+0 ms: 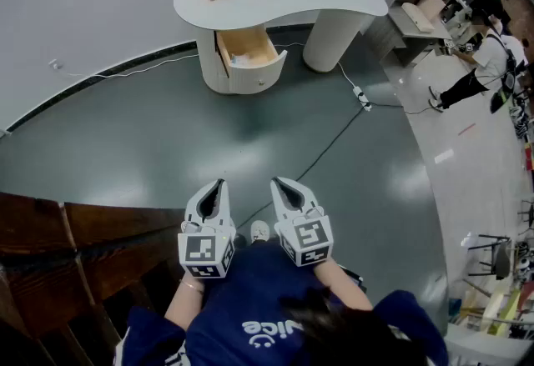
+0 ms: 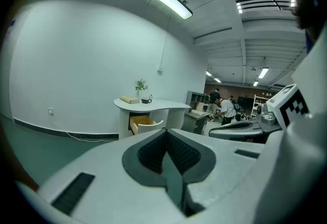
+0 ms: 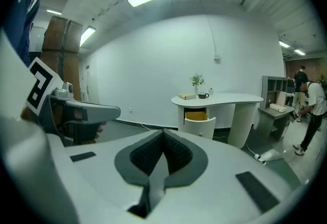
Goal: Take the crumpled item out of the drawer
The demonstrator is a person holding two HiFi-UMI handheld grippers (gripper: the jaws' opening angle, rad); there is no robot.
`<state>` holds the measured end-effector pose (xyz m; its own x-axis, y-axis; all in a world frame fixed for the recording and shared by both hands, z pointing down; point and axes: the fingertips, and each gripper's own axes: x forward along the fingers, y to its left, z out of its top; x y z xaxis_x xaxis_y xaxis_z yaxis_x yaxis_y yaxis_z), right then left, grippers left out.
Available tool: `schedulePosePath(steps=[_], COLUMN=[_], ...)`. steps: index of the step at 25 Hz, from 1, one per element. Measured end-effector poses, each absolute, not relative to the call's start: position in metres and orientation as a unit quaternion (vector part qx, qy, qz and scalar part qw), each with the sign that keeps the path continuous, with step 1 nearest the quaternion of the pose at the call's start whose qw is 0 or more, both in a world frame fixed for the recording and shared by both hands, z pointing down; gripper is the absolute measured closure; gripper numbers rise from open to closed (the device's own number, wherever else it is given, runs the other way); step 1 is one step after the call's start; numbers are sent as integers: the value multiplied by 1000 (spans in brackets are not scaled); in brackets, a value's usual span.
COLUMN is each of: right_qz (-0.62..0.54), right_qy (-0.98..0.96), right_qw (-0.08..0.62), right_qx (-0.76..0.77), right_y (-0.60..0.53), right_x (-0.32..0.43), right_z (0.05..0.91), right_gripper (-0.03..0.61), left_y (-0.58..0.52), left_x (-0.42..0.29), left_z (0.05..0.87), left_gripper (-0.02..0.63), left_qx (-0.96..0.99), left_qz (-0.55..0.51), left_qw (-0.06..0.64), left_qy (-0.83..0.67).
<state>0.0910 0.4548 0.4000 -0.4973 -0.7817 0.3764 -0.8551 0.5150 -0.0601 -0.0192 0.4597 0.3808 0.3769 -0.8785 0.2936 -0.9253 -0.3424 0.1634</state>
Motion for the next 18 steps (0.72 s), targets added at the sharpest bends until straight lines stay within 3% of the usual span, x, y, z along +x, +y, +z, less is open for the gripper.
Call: schedulePosePath(steps=[18], right_qz=[109], right_qy=[-812], right_qw=[119], right_qx=[561], right_y=[417], right_x=[86], right_z=[398], right_gripper=[571], left_y=[419], left_x=[-49], left_z=[382], left_gripper=[609], left_qx=[836], left_qz=[70], left_qw=[131], left_qy=[-528])
